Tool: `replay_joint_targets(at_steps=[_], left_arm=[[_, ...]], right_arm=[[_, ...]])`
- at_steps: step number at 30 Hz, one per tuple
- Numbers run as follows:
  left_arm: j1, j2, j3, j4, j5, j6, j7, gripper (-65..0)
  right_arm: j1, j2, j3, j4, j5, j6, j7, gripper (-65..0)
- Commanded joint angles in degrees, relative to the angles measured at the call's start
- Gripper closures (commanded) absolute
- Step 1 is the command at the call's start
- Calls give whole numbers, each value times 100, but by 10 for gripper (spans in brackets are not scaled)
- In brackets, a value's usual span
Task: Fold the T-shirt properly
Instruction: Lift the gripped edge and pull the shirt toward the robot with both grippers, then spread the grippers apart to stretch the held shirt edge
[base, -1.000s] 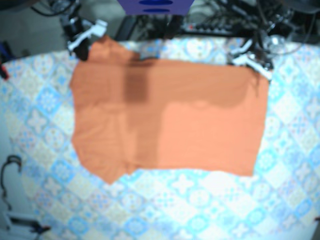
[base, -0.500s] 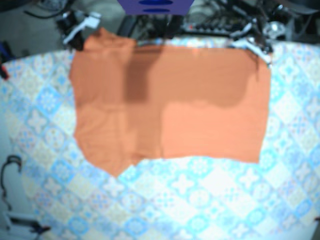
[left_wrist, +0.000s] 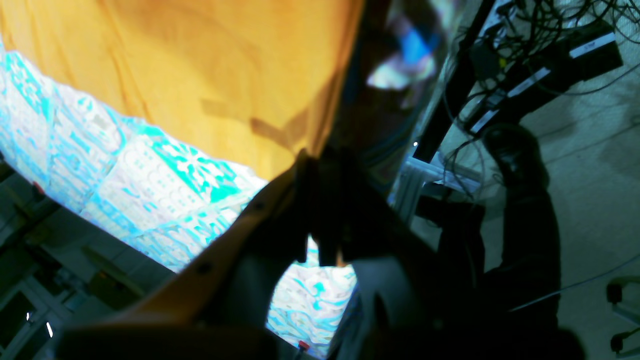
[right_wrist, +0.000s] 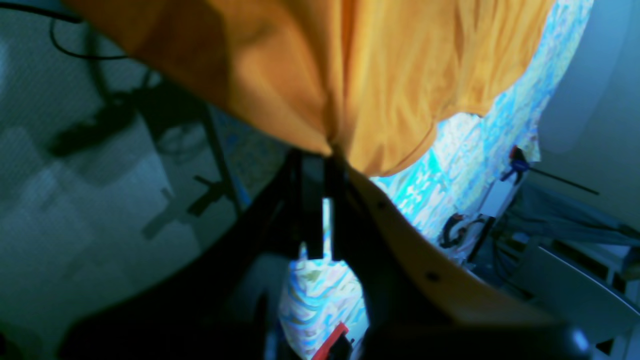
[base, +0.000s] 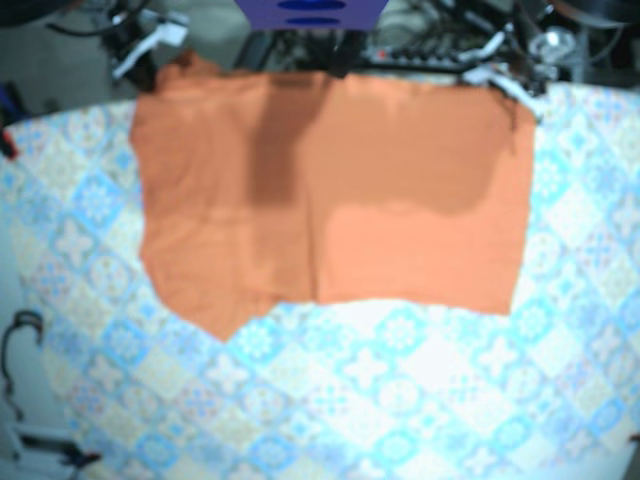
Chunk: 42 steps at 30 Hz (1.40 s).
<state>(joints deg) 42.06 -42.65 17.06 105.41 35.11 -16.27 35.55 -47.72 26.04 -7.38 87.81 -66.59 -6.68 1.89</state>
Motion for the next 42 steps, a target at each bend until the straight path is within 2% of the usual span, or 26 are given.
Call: replay_joint_targets(at_steps=[1, 10, 15, 24, 29, 33, 36, 42], left_arm=[[123, -82, -22, 75, 54, 67, 54, 0], [493, -82, -22, 92, 54, 67, 36, 0], [607, -73, -14, 92, 36, 67, 36, 0], [695, -73, -22, 101, 54, 67, 27, 0], [730, -82, -84, 514, 54, 67, 71, 0], [704, -64, -427, 699, 54, 58, 71, 0], [668, -64, -638, 699, 54, 49, 71, 0], [238, -73, -673, 673, 10, 40, 71, 0]], right_arm=[[-67, 81, 48, 111, 26, -110, -26, 0], [-269, 240, 65, 366, 96, -110, -79, 0], [-480, 248, 505, 568, 246, -110, -35, 0], [-639, 310, 707, 841, 246, -93, -26, 0], [-586, 310, 716, 1008, 246, -66, -44, 0], [-269, 301, 707, 1122, 246, 356, -62, 0], [21, 284, 672, 1157, 246, 531, -70, 0], [689, 143, 478, 1157, 228, 962, -79, 0]])
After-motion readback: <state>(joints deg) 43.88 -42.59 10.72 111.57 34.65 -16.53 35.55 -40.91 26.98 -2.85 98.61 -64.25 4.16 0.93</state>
